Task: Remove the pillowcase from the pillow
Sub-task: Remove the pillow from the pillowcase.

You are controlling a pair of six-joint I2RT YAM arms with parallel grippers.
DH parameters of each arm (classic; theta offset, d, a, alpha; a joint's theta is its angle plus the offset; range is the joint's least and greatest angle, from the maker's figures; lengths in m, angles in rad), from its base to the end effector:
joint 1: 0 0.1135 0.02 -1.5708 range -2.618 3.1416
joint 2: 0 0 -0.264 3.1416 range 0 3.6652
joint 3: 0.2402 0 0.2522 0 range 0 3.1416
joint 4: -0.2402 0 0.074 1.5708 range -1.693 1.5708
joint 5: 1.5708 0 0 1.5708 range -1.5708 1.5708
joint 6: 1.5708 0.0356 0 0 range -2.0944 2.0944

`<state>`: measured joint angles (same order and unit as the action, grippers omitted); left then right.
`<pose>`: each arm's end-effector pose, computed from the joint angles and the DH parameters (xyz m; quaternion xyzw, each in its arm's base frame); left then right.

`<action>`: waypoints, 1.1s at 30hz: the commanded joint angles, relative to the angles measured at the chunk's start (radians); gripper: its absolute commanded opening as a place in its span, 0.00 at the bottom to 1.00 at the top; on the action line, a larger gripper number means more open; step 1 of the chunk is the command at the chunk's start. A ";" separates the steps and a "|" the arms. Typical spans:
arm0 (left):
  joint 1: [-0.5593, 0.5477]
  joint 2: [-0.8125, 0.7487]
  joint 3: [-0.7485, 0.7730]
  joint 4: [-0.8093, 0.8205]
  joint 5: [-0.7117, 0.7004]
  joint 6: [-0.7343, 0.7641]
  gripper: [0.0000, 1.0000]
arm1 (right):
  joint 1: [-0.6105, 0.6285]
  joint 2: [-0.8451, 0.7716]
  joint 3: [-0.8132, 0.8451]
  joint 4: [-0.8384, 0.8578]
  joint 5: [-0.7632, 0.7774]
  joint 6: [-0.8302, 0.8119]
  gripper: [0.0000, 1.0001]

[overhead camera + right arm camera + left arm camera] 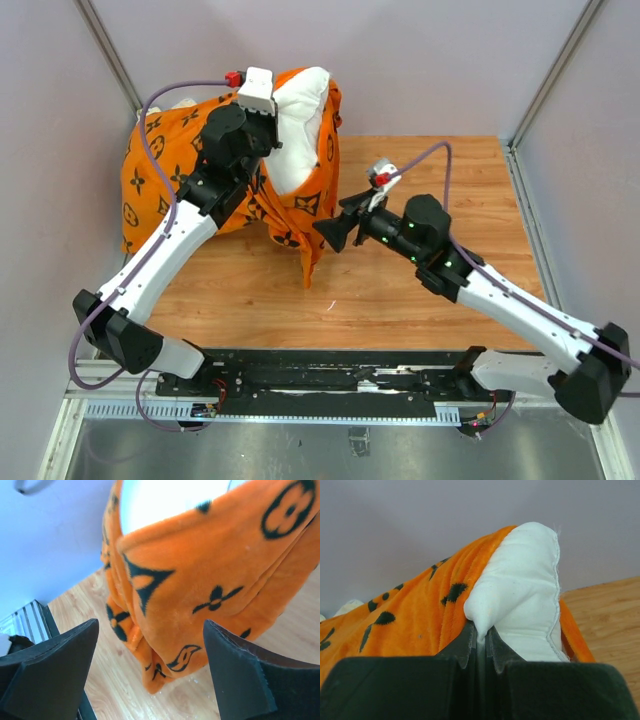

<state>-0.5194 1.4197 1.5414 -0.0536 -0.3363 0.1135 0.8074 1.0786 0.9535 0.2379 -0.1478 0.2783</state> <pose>0.2867 -0.1504 0.4711 0.0932 0.6776 -0.0333 0.7287 0.1720 0.1873 0.3874 -0.2268 0.6268 0.4263 0.6115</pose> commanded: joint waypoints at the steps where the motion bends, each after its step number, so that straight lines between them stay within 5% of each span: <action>1: 0.010 -0.046 0.023 0.145 0.013 -0.012 0.00 | -0.002 0.127 0.042 0.019 -0.097 0.063 0.84; 6: 0.009 -0.038 0.033 0.143 0.019 -0.013 0.00 | -0.002 0.279 0.092 0.058 -0.163 0.111 0.69; 7: 0.010 -0.036 0.034 0.143 0.017 -0.010 0.00 | -0.002 0.294 0.088 0.075 -0.171 0.121 0.61; 11: 0.010 -0.033 0.032 0.149 -0.004 0.009 0.00 | -0.009 0.290 0.037 0.116 -0.152 0.130 0.04; 12: 0.009 -0.032 0.035 0.147 -0.012 0.012 0.00 | -0.016 0.277 0.021 0.116 -0.140 0.127 0.01; 23: 0.010 -0.061 0.008 0.202 -0.155 0.048 0.00 | -0.414 0.196 -0.319 0.217 -0.278 0.428 0.01; 30: 0.010 -0.068 0.008 0.209 -0.135 0.022 0.00 | -0.300 0.295 -0.335 0.187 -0.308 0.392 0.01; 32: 0.010 -0.070 0.006 0.206 -0.097 0.012 0.00 | -0.235 0.329 -0.314 0.177 -0.308 0.365 0.12; 33: 0.010 -0.072 0.002 0.204 -0.070 0.007 0.00 | -0.213 0.340 -0.292 0.163 -0.318 0.347 0.30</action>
<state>-0.5400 1.4197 1.5105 -0.0471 -0.3901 0.1081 0.5121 1.3560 0.6571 0.5247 -0.4530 0.6758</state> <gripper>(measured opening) 0.067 0.094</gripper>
